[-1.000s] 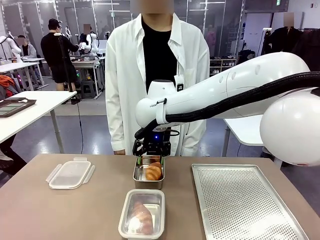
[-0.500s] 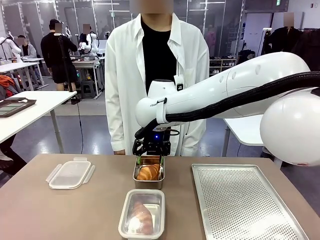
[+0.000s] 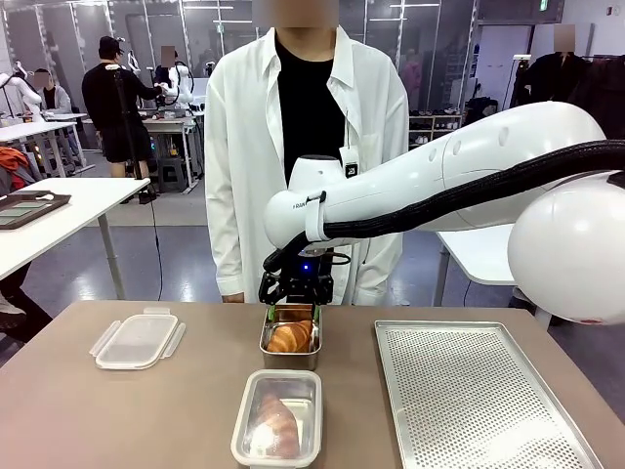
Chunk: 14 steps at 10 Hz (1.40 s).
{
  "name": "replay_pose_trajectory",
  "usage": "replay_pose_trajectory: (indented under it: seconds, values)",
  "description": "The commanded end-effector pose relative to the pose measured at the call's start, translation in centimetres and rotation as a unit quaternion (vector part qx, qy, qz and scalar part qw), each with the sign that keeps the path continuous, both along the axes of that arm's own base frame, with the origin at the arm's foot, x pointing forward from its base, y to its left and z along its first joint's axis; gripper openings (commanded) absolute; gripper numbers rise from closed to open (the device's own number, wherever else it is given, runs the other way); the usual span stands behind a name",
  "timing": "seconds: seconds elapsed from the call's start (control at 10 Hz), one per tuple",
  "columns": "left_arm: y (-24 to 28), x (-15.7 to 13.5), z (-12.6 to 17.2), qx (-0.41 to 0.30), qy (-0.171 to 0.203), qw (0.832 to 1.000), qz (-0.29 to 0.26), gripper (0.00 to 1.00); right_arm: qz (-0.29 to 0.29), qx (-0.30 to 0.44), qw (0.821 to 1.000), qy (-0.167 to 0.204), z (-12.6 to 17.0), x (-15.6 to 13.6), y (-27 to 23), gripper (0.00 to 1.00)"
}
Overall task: Place the bread into the airtight container.
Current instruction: Pick up a Butter Roll and place it into an empty Airtight Container.
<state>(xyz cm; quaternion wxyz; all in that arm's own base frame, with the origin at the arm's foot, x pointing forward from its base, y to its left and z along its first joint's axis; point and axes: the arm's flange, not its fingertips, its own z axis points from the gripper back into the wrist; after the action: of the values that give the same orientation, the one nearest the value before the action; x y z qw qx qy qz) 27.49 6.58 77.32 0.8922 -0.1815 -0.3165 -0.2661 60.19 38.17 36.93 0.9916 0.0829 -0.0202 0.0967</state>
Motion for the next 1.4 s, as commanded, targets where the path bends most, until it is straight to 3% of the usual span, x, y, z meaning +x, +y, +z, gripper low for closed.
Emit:
replay_pose_trajectory:
  seconds: [0.0,0.4,0.7,0.8,1.0,1.3]
  values:
    - [0.1,-0.1,0.0,0.0,-0.002,1.0,-0.013,1.0,-0.008,-0.003,1.0,0.0,0.0,0.0,0.0,1.0]
    - [0.1,-0.1,0.0,0.0,-0.002,1.0,-0.013,1.0,0.0,0.0,1.0,0.0,0.0,0.0,0.0,1.0]
    - [0.1,-0.1,0.0,0.0,-0.002,1.0,-0.013,1.0,0.04,0.012,0.998,0.042,9.0,-2.7,-7.8,1.0]
    - [0.1,-0.1,0.0,0.0,-0.002,1.0,-0.013,1.0,0.059,0.012,0.997,0.042,11.7,-4.3,-10.7,1.0]
    - [0.1,-0.1,0.0,0.0,-0.002,1.0,-0.013,1.0,0.098,0.011,0.995,0.035,18.4,-8.3,-18.0,1.0]
    - [0.1,-0.1,0.0,0.0,-0.002,1.0,-0.013,1.0,0.122,0.036,0.992,-0.021,25.9,-14.4,-28.3,1.0]
